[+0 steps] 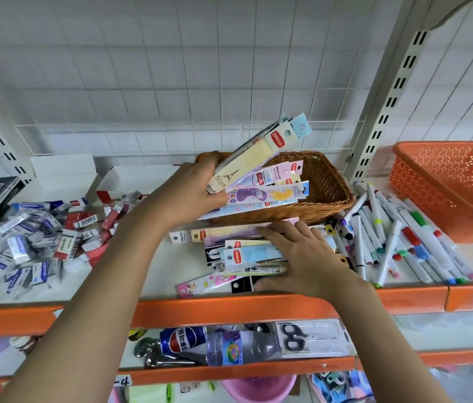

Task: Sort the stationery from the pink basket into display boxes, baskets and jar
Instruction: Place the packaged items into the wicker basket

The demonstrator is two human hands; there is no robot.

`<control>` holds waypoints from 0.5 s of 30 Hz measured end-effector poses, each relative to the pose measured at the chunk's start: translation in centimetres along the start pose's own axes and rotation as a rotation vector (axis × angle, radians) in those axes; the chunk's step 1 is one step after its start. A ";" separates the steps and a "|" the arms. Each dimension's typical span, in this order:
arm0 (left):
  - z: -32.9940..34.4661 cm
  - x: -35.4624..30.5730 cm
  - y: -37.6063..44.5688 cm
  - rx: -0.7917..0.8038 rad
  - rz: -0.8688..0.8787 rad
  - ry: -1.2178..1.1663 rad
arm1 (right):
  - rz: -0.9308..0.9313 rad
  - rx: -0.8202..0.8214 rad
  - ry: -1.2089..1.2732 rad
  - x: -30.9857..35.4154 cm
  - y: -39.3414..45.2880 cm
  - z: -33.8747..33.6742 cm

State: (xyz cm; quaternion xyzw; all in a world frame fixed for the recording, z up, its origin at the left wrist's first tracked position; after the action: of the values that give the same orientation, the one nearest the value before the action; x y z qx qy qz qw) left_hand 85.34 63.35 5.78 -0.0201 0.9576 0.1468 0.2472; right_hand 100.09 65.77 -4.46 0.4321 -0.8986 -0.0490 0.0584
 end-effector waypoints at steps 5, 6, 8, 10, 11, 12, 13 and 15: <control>-1.1 0.7 0.0 -0.051 -0.033 0.009 | 0.035 0.190 0.022 -0.6 0.9 1.3; -0.9 0.9 -0.2 -0.048 -0.039 0.005 | 0.031 0.194 -0.016 -0.6 1.3 1.2; -0.6 1.2 -0.6 -0.048 -0.044 0.003 | 0.027 0.215 -0.063 -0.6 1.8 1.3; -0.4 1.7 -1.0 -0.058 -0.053 0.005 | 0.009 0.213 -0.061 -0.3 2.0 1.3; -0.4 2.0 -1.2 -0.067 -0.062 0.008 | -0.006 0.217 -0.042 -0.2 1.9 1.4; -0.4 2.3 -1.4 -0.079 -0.074 0.017 | -0.016 0.231 -0.008 0.0 1.9 1.5; -0.4 2.7 -1.5 -0.091 -0.090 0.031 | -0.019 0.252 0.036 0.1 1.8 1.6; -0.4 3.3 -1.7 -0.114 -0.111 0.061 | -0.031 0.302 0.091 0.3 1.5 1.6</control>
State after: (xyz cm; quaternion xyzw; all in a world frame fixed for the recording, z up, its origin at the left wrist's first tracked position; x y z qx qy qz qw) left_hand 82.49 61.72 4.07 -0.0918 0.9521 0.1864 0.2242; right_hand 98.53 66.53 -5.81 0.4515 -0.8855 0.1051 0.0325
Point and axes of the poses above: each hand's wrist, its own y-axis towards the middle knuckle, its own z-axis out of the palm, x = y × z, the point moved 9 cm from there along y, towards the middle knuckle, and after that the axes turned 3 degrees about -x, right-handed, at the moved point
